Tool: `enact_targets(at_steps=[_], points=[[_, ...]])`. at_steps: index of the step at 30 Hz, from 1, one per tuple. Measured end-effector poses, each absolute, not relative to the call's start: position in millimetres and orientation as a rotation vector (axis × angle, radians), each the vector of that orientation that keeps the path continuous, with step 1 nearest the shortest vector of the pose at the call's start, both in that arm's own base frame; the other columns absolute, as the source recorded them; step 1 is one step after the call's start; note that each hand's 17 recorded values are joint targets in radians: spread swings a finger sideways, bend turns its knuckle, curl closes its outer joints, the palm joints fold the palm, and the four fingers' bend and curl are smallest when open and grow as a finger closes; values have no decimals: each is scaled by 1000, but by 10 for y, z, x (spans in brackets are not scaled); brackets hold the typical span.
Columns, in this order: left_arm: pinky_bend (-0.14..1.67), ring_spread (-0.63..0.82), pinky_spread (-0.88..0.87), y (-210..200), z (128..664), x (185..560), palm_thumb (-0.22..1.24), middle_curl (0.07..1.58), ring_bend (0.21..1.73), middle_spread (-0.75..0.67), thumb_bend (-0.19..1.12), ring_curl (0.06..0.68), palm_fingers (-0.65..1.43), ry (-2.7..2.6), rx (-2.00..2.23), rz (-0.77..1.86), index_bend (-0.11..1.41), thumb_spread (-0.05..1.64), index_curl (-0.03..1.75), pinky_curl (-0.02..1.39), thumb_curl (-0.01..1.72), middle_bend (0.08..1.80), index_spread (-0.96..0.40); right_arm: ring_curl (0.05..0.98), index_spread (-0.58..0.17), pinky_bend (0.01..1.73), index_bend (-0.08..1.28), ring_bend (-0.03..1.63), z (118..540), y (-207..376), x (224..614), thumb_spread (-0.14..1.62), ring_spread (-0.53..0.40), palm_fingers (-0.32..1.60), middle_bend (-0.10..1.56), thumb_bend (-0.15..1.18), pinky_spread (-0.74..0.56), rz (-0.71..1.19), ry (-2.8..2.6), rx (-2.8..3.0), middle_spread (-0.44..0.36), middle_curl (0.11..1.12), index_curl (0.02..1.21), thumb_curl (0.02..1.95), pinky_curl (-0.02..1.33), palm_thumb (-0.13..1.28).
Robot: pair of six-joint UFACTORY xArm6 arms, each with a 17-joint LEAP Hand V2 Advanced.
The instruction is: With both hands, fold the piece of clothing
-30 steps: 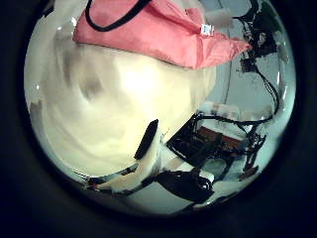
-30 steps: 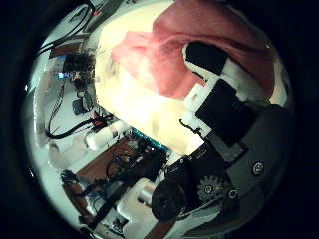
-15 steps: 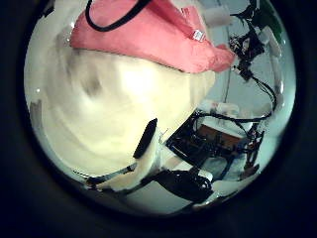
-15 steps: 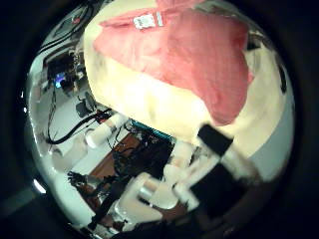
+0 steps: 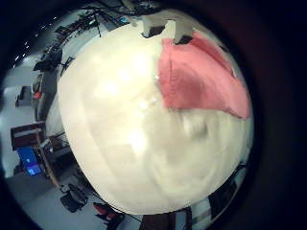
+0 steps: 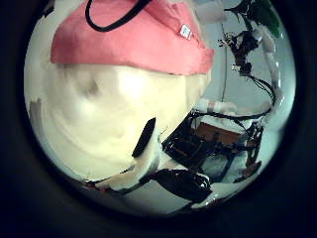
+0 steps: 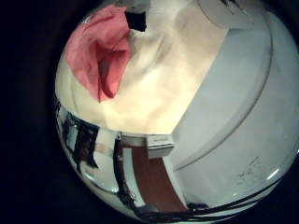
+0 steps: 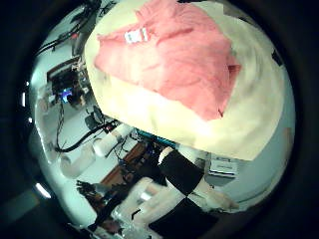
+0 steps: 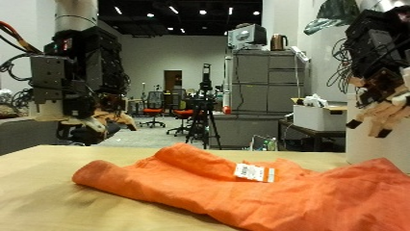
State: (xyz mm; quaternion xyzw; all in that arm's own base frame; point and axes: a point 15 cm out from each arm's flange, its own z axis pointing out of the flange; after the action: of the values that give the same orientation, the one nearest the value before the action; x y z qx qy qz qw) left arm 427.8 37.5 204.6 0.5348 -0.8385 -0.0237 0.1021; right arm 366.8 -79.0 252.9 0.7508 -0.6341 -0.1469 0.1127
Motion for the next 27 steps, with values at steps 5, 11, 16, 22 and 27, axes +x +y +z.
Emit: enact_targets(at_steps=[5,11,16,22,27], points=[[196,510,547,212,1872,4411,352,262,347,212,-12,236,-37,-2494,1546,-79,162,1160,292,319,271,179,-67,255,-246,436,165,471,2423,-809,3640,1229,224,101,339,-13,501,-439,-1866,2197,123,421,401,276,496,470],[195,498,544,101,1603,4684,364,267,353,173,-11,238,-27,-2493,1554,-68,165,1229,295,314,260,179,-63,237,-289,388,186,414,2407,-756,3645,1238,206,150,318,-10,486,-441,-1847,2206,86,399,378,280,448,499],[194,492,541,0,1390,4852,369,271,353,143,-10,238,-26,-2489,1546,-101,165,1284,301,311,251,181,-55,227,-315,348,178,372,2449,-680,3653,1252,196,179,304,-9,471,-430,-1827,2228,57,386,368,284,415,537],[192,487,539,154,1223,4860,362,280,348,120,-11,237,-24,-2476,1559,-211,168,1310,305,308,244,185,-50,222,-315,334,169,342,2454,-687,3651,1265,187,201,286,-13,465,-434,-1822,2236,46,375,349,283,390,544],[183,490,538,431,1198,4653,361,296,325,95,-11,230,-12,-2420,1586,-309,180,1317,316,297,241,195,-40,220,-313,327,167,324,2441,-675,3653,1275,182,213,276,-14,462,-441,-1820,2238,48,371,336,281,374,544]])
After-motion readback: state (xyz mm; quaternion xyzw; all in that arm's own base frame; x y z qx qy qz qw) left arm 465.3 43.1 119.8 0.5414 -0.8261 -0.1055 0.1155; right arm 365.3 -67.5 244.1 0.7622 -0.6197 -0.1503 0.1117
